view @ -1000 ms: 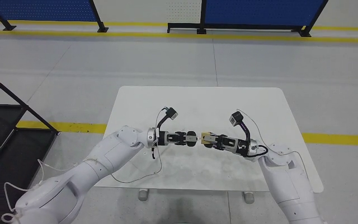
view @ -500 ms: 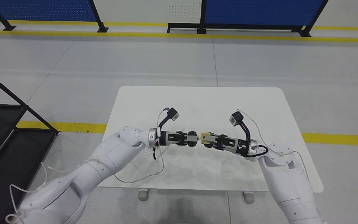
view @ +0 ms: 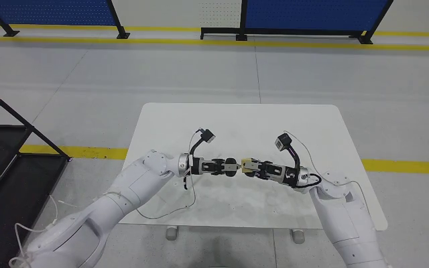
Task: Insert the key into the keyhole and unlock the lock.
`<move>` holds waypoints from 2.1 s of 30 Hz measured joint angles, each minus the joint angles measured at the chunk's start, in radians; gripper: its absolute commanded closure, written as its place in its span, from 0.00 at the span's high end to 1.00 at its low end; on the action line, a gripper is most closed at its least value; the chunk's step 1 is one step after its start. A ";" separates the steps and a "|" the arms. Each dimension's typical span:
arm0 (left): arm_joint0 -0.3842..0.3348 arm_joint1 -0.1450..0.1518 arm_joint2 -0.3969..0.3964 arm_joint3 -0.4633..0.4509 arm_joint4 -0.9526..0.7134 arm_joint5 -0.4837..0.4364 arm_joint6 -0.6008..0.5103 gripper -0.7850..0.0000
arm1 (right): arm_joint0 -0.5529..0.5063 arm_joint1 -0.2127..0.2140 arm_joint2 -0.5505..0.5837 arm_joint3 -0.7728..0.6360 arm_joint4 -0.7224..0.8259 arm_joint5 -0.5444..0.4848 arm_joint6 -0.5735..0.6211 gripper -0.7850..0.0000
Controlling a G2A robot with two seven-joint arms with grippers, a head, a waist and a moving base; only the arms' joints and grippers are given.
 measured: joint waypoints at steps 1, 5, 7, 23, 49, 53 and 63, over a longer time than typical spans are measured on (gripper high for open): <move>0.002 -0.001 -0.003 -0.003 0.014 -0.010 0.010 0.00 | 0.000 0.000 0.000 0.000 0.000 0.000 0.000 0.00; 0.008 -0.002 -0.019 -0.011 0.077 -0.053 0.054 0.00 | 0.000 0.000 0.000 0.000 0.000 0.000 0.000 0.00; 0.009 -0.002 -0.026 -0.012 0.111 -0.071 0.072 0.00 | 0.000 0.000 0.000 0.000 0.000 0.000 0.000 0.00; 0.039 -0.007 -0.089 -0.042 0.417 -0.180 0.256 0.00 | 0.000 0.000 0.000 0.000 0.000 0.000 0.000 0.00; 0.127 0.005 -0.198 -0.179 0.871 -0.180 0.561 0.00 | 0.000 0.000 0.000 0.000 0.000 0.000 0.000 0.00; 0.137 0.008 -0.209 -0.196 0.960 -0.180 0.630 0.00 | 0.000 0.000 0.000 0.000 0.000 0.000 0.000 0.00; 0.156 0.015 -0.219 -0.222 1.175 -0.180 0.800 0.00 | 0.000 0.000 0.000 0.000 0.000 0.000 0.000 0.00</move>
